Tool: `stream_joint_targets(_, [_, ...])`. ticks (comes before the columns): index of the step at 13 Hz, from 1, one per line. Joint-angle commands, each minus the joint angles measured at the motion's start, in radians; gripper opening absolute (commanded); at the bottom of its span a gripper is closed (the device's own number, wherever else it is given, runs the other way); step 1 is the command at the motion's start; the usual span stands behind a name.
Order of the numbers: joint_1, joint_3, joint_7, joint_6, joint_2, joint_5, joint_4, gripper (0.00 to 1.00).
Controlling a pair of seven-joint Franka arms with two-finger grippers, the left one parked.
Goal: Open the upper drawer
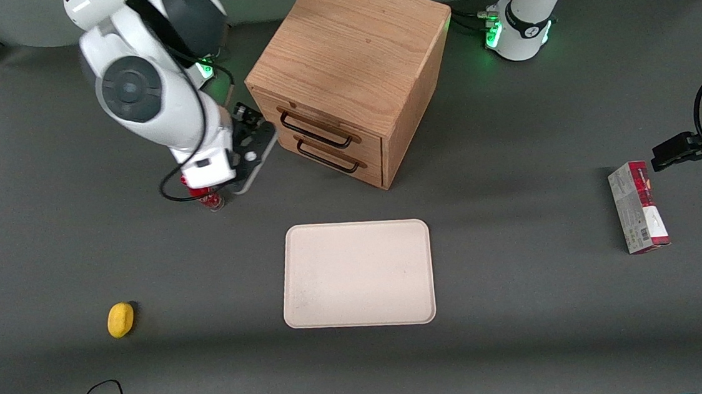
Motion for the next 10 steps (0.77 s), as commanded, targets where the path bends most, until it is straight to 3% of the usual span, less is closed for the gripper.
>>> stream_joint_targets(1, [0.013, 0.011, -0.057, -0.014, 0.093, 0.092, 0.092, 1.00])
stream_joint_targets(4, [0.013, 0.043, -0.049, -0.014, 0.177, 0.113, 0.182, 1.00])
stream_joint_targets(10, [0.046, 0.082, -0.047, 0.003, 0.228, 0.113, 0.199, 1.00])
